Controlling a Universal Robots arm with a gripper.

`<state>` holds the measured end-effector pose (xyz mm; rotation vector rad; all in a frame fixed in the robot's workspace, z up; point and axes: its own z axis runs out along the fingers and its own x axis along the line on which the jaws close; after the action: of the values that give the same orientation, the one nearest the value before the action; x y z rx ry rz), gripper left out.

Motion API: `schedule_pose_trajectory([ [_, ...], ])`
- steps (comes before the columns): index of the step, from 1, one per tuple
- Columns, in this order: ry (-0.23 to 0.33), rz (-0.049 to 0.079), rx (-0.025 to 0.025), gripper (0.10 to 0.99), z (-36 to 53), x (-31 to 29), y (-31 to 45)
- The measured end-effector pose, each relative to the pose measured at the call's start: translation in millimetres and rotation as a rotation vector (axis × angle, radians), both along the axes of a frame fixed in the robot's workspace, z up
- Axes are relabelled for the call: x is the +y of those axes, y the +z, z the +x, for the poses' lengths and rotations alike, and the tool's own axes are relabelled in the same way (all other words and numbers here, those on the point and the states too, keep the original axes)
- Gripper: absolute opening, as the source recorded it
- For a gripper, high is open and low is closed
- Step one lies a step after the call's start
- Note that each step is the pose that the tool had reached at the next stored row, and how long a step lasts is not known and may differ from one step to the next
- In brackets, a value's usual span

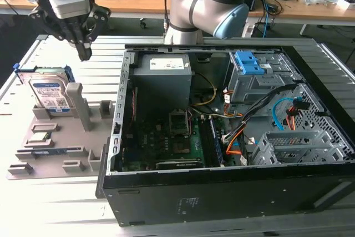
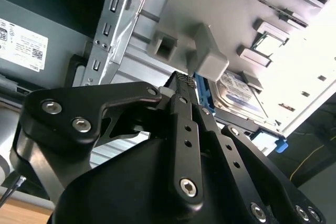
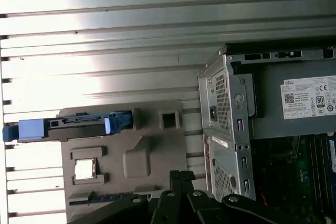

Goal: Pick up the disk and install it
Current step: 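Reach for the disk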

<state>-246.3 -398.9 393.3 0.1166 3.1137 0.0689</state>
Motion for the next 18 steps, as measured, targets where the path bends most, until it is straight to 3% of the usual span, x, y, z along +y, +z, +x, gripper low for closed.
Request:
schedule_pose_trajectory([
  [8,0.000,0.000,0.0000,0.106,-20.2,0.0,0.0],
  [18,0.000,0.000,0.0000,0.106,-35.2,0.0,0.0],
])
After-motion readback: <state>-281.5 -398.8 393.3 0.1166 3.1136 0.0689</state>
